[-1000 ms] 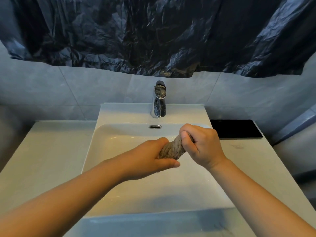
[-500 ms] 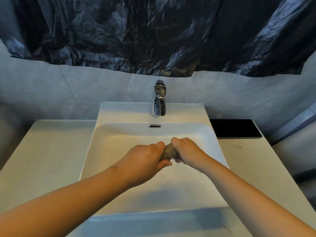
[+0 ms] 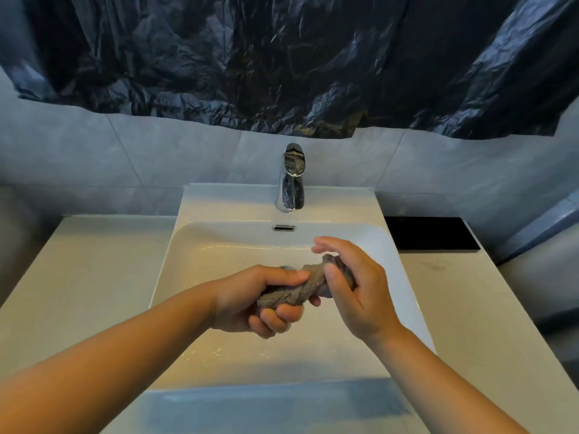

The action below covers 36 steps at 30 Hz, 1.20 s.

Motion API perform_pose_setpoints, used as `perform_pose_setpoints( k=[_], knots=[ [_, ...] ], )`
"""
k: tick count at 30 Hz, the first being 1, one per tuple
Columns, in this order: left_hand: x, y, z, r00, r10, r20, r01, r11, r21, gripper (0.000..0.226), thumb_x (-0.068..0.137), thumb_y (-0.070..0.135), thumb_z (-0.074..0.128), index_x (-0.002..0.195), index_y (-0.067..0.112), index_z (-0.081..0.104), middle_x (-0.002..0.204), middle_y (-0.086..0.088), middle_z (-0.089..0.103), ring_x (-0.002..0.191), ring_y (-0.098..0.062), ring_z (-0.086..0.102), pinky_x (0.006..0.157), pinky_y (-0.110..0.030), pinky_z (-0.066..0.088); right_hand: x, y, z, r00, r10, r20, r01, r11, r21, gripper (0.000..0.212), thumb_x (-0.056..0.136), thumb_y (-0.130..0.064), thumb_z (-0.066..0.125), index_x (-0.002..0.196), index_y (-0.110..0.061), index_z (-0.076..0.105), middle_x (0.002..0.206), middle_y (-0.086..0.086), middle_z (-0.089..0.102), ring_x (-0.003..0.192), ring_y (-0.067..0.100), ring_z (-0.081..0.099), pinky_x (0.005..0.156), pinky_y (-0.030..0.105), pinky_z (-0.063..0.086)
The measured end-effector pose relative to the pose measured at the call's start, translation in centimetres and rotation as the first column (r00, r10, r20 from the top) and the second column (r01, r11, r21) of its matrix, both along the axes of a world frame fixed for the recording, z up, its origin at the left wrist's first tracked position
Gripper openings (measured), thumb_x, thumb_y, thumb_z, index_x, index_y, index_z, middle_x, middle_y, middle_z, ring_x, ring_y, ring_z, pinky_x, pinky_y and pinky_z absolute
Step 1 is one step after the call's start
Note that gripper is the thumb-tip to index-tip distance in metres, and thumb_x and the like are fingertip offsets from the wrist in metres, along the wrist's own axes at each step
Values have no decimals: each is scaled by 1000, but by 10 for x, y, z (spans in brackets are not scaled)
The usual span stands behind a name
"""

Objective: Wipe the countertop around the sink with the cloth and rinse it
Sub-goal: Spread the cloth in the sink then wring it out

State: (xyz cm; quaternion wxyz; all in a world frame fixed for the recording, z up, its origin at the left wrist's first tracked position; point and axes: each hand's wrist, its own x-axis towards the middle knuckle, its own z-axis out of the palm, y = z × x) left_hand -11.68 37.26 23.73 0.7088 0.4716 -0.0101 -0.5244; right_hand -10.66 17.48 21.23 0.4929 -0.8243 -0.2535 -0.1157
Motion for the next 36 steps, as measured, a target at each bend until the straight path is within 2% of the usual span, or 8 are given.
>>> perform_pose_setpoints(
  k=[5,11,15,19,23,27,33,36],
  knots=[
    [0,-2,10,980,-93,177,55,976,210,45,87,45,50,112,8,47,71,-2,47,52,-10,41,43,-16,29,11,4,-2,999,-23,35,25,999,-34,47,95,-37,42,63,-9,64,59,1,61,58,16,57,52,37,47],
    [-4,1,16,961,-13,275,-46,978,205,39,92,37,54,115,6,49,82,-5,53,57,-10,47,45,-17,37,27,-13,0,977,-52,207,81,988,-134,53,97,-41,35,68,-10,66,62,1,60,59,15,55,50,33,45],
    [-8,-10,15,797,-241,554,-139,819,556,28,92,39,56,103,13,51,80,1,59,58,-10,51,53,-23,46,27,-13,-1,984,-19,180,62,970,-236,57,98,-46,29,66,-13,64,59,-1,58,57,14,54,48,34,46],
    [-11,-14,6,464,-627,626,-369,506,780,34,93,50,47,113,23,47,94,2,60,79,-14,56,71,-33,50,25,-7,-10,986,-65,-154,31,976,-216,54,93,-49,33,62,-17,63,57,-1,59,61,18,60,53,41,53],
    [-10,-14,-3,271,-730,627,-512,442,736,31,95,48,44,110,22,45,95,1,61,72,-17,54,63,-31,44,23,2,-12,910,-161,-383,79,972,-222,50,98,-34,38,60,-13,63,62,11,60,65,20,60,60,38,53],
    [-6,-14,-11,209,-747,631,-567,433,700,28,96,46,42,109,22,45,95,0,63,69,-18,53,60,-30,40,26,11,-7,780,-209,-590,52,961,-272,45,94,-24,37,62,-2,59,61,18,59,57,18,51,57,29,42],
    [-7,-12,-28,140,-736,662,-583,479,656,33,96,46,40,115,20,48,101,0,63,75,-22,60,68,-38,50,30,10,2,300,-173,-938,-72,977,-203,29,87,-25,36,76,-6,56,52,6,48,38,11,25,43,19,20],
    [-9,-12,-29,177,-692,700,-606,484,632,31,96,47,39,111,21,49,97,1,63,74,-20,58,66,-35,49,29,12,1,372,-181,-910,-67,973,-221,33,90,-27,37,74,-6,58,56,7,52,38,11,30,42,19,24]
  ],
)
